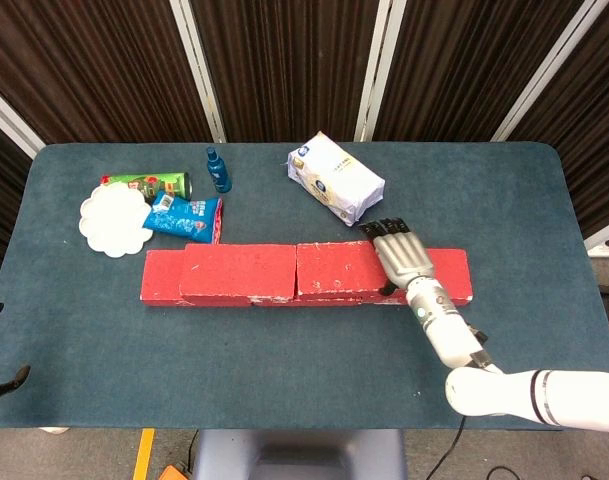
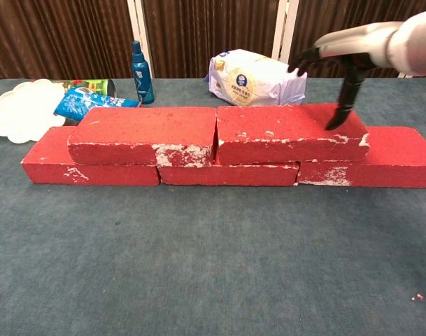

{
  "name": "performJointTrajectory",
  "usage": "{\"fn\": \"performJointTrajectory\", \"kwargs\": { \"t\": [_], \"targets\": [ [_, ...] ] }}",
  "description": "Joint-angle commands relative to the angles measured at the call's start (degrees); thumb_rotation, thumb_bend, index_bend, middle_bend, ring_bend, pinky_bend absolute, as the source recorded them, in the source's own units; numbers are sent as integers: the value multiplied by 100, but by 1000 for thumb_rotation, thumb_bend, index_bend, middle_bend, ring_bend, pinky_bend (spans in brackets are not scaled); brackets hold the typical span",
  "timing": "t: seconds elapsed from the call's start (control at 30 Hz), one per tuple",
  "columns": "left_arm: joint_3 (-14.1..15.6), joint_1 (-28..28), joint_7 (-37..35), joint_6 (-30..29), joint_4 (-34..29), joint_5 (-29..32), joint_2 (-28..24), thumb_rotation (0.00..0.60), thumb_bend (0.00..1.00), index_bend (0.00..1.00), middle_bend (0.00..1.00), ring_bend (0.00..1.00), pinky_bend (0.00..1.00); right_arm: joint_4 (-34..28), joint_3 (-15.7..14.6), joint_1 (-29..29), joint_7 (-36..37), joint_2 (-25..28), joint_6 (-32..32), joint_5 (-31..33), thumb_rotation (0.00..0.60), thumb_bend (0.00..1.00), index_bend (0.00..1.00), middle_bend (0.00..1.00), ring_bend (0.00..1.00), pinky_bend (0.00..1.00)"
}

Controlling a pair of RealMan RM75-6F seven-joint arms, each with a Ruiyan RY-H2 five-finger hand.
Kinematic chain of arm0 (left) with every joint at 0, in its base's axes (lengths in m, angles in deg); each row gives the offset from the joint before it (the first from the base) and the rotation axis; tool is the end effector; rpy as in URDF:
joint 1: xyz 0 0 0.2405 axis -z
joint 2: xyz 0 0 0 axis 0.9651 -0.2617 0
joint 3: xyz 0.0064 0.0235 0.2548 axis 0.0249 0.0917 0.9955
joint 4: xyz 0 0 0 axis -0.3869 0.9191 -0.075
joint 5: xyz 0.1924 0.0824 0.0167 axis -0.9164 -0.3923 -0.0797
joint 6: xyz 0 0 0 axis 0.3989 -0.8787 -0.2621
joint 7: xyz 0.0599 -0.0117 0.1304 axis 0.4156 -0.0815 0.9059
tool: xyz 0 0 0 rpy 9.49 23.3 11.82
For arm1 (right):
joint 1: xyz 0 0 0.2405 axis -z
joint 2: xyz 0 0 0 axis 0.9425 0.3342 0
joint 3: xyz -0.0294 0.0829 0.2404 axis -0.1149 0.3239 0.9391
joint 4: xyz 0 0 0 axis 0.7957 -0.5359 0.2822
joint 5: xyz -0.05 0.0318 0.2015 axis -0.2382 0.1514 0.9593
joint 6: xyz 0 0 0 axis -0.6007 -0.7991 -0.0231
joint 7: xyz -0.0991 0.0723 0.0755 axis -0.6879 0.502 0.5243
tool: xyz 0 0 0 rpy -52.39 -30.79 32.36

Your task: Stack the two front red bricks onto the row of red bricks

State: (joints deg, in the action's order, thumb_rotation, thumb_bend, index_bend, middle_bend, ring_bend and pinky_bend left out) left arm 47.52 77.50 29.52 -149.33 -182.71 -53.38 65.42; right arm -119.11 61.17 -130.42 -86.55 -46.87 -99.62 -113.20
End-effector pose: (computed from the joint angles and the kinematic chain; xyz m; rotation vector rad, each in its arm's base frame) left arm -0.3223 0.1701 0.1811 -1.2330 -0.9199 -0.6620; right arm -0.1120 -0.3647 0.0734 1.7758 -1.0434 0.6639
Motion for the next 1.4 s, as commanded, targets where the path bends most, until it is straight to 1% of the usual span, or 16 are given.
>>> {"fn": "performJointTrajectory", "kwargs": {
  "t": [0.03, 0.2, 0.4, 0.63, 0.93, 1.17, 1.4],
  "targets": [
    [1, -7, -7, -12, -9, -5, -7, 600, 220, 0, 0, 0, 33, 26, -210, 421, 209, 297, -313, -412, 600, 0, 200, 176, 114, 0],
    [-1, -17, -5, -31, -35, -2, -9, 600, 222, 0, 0, 0, 33, 317, -332, 764, 403, 345, -400, -821, 600, 0, 198, 153, 101, 0],
    [-2, -15, 24, -24, -49, 23, -4, 600, 221, 0, 0, 0, 33, 804, -382, 1060, 482, 33, -573, -1305, 600, 0, 192, 145, 101, 0],
    [-6, -12, 19, -2, -46, 55, -12, 600, 222, 0, 0, 0, 33, 1177, -323, 1158, 373, -302, -421, -1320, 600, 0, 187, 135, 89, 0],
    [-11, -17, 1, 11, -61, 91, -30, 600, 221, 0, 0, 0, 33, 1643, -131, 1178, 110, -820, -504, -1421, 600, 0, 186, 123, 81, 0],
    [-20, -18, -12, 7, -46, 105, -38, 600, 223, 0, 0, 0, 33, 1830, -16, 1188, -50, -1098, -480, -1480, 600, 0, 186, 122, 80, 0],
    [-23, -21, -29, 4, -43, 109, -42, 600, 222, 0, 0, 0, 33, 1893, 98, 1221, -115, -1230, -461, -1522, 600, 0, 187, 122, 80, 0]
  ]
}}
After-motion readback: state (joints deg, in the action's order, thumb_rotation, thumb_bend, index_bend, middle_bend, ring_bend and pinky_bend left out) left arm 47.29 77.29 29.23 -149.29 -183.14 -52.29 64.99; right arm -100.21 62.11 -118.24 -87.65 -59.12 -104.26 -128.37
